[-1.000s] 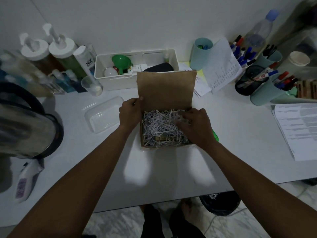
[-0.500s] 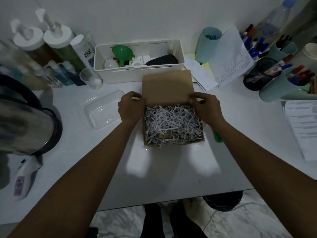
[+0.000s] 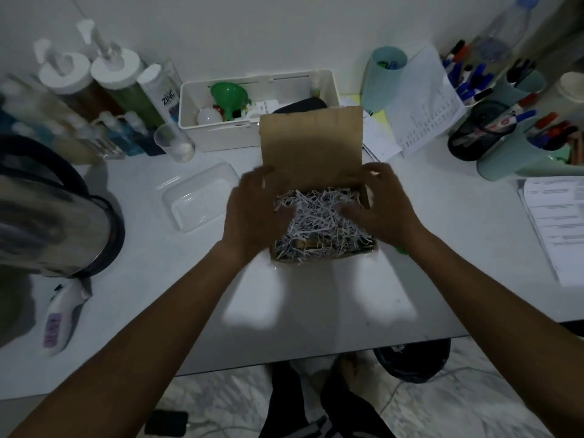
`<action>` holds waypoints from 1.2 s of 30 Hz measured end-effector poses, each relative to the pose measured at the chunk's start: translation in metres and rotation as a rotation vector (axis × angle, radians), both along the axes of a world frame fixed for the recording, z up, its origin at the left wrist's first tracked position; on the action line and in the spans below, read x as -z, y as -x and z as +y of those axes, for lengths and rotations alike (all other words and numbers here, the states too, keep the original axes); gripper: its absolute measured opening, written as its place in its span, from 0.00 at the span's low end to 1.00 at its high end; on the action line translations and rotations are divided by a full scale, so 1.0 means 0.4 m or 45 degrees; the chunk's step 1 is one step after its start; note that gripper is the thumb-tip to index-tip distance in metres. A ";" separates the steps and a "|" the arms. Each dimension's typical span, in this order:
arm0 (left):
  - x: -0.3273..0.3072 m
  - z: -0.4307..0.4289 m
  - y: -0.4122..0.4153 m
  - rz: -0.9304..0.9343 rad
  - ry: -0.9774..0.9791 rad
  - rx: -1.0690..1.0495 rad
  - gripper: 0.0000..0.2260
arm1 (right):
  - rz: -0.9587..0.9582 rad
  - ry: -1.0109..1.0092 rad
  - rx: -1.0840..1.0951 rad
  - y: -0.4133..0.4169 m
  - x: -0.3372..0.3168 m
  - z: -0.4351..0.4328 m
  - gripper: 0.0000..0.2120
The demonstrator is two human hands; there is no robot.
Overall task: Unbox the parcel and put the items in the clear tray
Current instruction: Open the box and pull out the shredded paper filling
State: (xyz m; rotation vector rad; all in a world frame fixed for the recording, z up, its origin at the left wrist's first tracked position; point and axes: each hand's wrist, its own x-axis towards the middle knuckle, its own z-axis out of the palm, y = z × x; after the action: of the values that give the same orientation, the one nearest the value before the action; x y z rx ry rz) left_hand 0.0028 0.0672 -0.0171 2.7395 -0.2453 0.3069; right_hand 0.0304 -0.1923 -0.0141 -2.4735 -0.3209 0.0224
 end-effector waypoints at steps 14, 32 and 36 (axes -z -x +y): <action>0.052 0.000 -0.022 0.312 -0.471 0.445 0.48 | 0.091 0.588 -0.626 -0.025 0.039 0.020 0.54; 0.087 -0.036 -0.137 0.269 -0.298 0.489 0.24 | 0.211 0.616 -0.768 -0.153 0.096 0.079 0.40; 0.050 -0.043 -0.163 0.412 -0.303 0.422 0.21 | 0.281 0.428 -0.747 -0.168 0.059 0.086 0.28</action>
State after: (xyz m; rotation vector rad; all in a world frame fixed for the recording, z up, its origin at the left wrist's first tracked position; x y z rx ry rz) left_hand 0.0678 0.0500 -0.0369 2.8568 -0.6706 -0.2697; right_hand 0.0975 -0.1580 -0.0378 -2.5729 -0.9989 0.6336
